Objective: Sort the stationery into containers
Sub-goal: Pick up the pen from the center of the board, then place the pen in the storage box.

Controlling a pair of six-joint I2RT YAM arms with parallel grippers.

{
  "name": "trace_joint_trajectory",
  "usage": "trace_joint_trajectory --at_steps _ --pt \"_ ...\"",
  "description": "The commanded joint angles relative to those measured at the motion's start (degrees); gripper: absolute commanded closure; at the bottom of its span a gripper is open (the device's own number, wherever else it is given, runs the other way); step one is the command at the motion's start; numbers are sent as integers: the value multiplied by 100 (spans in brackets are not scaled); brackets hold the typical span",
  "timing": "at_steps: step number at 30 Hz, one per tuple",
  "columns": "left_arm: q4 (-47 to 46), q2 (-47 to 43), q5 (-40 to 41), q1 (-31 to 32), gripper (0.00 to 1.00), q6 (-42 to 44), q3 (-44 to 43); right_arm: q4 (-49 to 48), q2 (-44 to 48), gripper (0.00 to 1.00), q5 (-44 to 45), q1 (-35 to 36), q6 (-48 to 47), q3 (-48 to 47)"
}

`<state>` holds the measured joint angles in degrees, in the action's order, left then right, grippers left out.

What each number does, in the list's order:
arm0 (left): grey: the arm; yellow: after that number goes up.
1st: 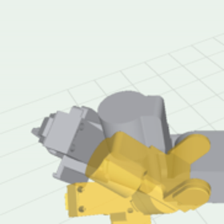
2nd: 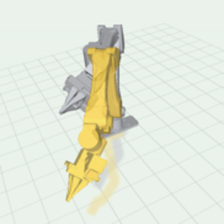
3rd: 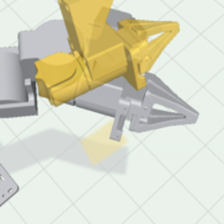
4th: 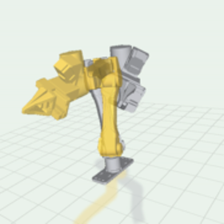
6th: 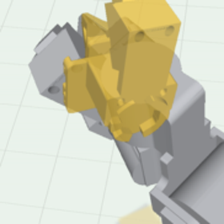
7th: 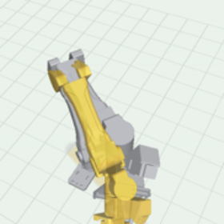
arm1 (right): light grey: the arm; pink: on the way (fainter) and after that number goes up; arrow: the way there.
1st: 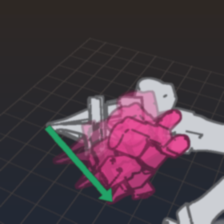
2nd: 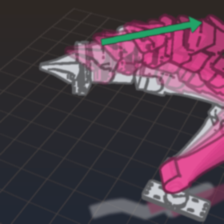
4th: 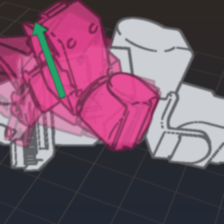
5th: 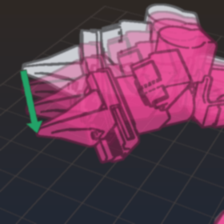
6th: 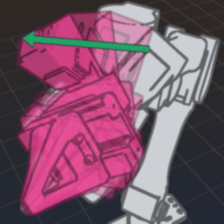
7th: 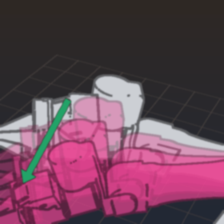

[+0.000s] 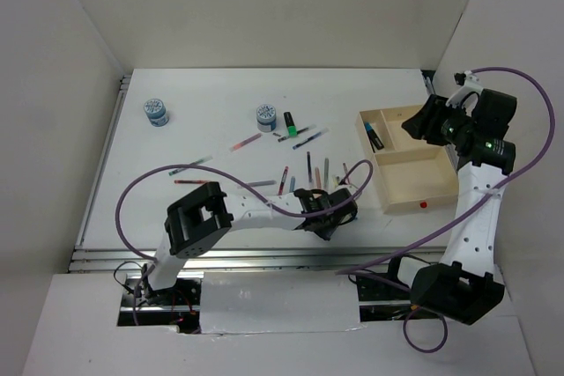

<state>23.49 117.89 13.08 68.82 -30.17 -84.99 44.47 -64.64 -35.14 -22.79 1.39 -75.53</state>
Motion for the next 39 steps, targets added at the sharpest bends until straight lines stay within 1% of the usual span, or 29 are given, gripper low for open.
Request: trace_joint_trajectory --at_steps 1,3,4,5,6,7,8,9,10,12,13,15,16,18,19,20,23,28,32,34,37,39 --pt "86 -1142 379 -227 82 126 35 -69 294 45 -239 -33 19 -191" --pt "42 -1731 169 -841 82 108 184 -262 417 45 -318 11 229 -138" --pt "77 -2247 81 -1096 82 82 219 -333 443 45 -379 55 335 -138" --pt "121 -2487 -146 -1594 83 73 228 -403 487 45 -389 116 449 -138" --pt "173 -2699 -252 -1852 84 82 220 -604 496 45 -363 273 702 -120" --pt "252 -3101 -384 -2098 84 91 211 -719 557 45 -267 362 835 -94" --pt "262 -3296 -533 -2544 84 99 237 -851 584 45 -266 423 959 -59" --pt "262 -3455 -813 -2766 84 91 246 -1087 602 45 -283 511 1143 -6" --pt "218 -3796 -946 -3134 84 73 272 -1211 637 44 -205 799 1258 20" --pt "148 -4192 -1219 -3365 84 56 360 -1492 620 43 -126 1230 1529 -58" --pt "104 -4299 -1238 -3444 84 47 395 -1537 524 39 -73 1755 1653 -146" --pt "-10 -4545 -1160 -3419 83 29 501 -1616 339 32 129 2459 1934 -496" --pt "-37 -4607 -1133 -3393 84 -58 571 -1643 121 29 243 3020 2066 -637" --pt "-168 -4704 -1194 -3410 83 -225 633 -1913 -83 27 419 3515 2443 -875" --pt "-186 -4713 -1350 -3480 83 -391 685 -2003 -258 23 524 3988 2558 -946" --pt "-239 -4713 -1439 -3532 84 -454 694 -2099 -346 21 786 4245 2655 -1068" --pt "-265 -4740 -1563 -3533 83 -542 694 -2222 -777 20 1113 4877 2744 -1332" --pt "-309 -4740 -1686 -3533 80 -595 703 -2232 -1454 20 1562 5398 2998 -1544" --pt "-353 -4687 -1774 -3533 81 -639 686 -2179 -2051 21 1641 5679 3411 -1763" --pt "-362 -4669 -1791 -3533 80 -665 677 -2214 -2210 22 1581 5741 3508 -1877" --pt "-353 -4669 -1774 -3524 81 -656 677 -2250 -2421 28 1571 5812 3561 -1974" --pt "-362 -4669 -1774 -3533 81 -674 677 -2250 -2518 36 1571 5847 3561 -1983"
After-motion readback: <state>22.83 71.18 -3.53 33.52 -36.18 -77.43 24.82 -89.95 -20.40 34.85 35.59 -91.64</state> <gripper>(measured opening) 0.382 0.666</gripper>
